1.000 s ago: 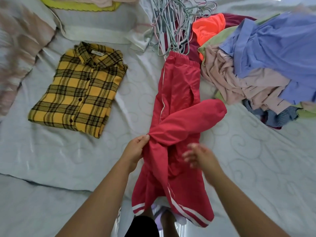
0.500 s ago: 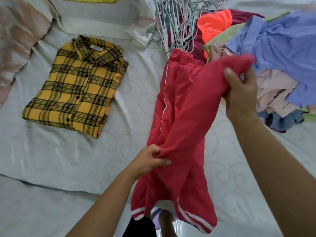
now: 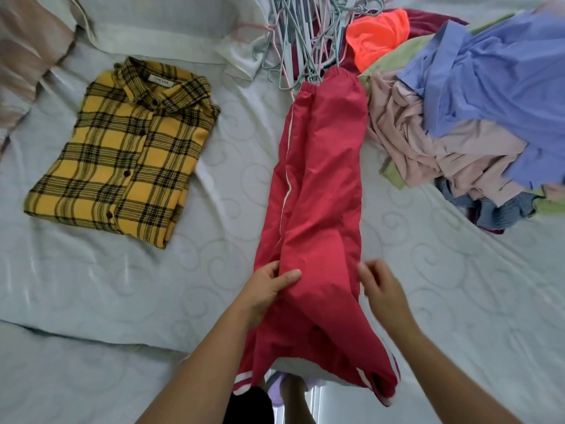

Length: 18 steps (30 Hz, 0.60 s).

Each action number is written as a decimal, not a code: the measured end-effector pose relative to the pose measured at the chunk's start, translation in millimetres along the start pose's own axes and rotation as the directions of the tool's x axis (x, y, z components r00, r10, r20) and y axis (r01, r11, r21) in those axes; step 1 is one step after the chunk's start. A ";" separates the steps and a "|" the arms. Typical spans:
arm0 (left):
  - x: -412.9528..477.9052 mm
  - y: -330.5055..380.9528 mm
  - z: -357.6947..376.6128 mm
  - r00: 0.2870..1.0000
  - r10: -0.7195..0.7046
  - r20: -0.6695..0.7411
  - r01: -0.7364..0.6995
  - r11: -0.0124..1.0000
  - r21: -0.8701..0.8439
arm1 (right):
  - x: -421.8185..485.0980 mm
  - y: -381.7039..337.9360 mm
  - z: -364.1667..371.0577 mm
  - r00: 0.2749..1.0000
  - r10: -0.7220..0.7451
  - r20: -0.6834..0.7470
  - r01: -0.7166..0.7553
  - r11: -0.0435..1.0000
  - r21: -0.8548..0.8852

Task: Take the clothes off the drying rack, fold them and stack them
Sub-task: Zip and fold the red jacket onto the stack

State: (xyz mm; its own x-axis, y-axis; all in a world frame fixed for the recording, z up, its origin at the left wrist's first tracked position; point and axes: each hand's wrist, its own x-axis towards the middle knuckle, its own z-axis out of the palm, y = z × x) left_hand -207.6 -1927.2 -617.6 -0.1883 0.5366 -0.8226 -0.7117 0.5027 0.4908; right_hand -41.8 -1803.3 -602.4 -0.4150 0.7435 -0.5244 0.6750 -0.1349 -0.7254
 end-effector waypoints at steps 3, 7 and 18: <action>-1.9 0.3 1.0 0.997 0.063 -0.052 -0.063 0.998 -0.013 | -61.1 4.6 -2.6 0.979 0.079 0.187 -0.106 0.984 0.144; -3.9 13.7 6.3 0.988 0.142 -0.063 -0.147 0.986 -0.079 | -86.8 1.2 1.6 0.917 0.095 0.387 -0.169 0.972 0.162; 7.7 38.2 1.8 0.997 0.051 -0.049 -0.049 0.998 0.035 | -107.8 50.6 35.0 0.848 0.330 0.416 -0.528 0.605 0.596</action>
State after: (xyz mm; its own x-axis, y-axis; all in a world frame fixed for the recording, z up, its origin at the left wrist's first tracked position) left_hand -235.0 -1902.6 -604.7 -0.2575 0.5273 -0.8097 -0.6773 0.4992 0.5405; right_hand 15.7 -1913.2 -598.1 -0.3829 0.3134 -0.8690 0.2642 -0.8642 -0.4281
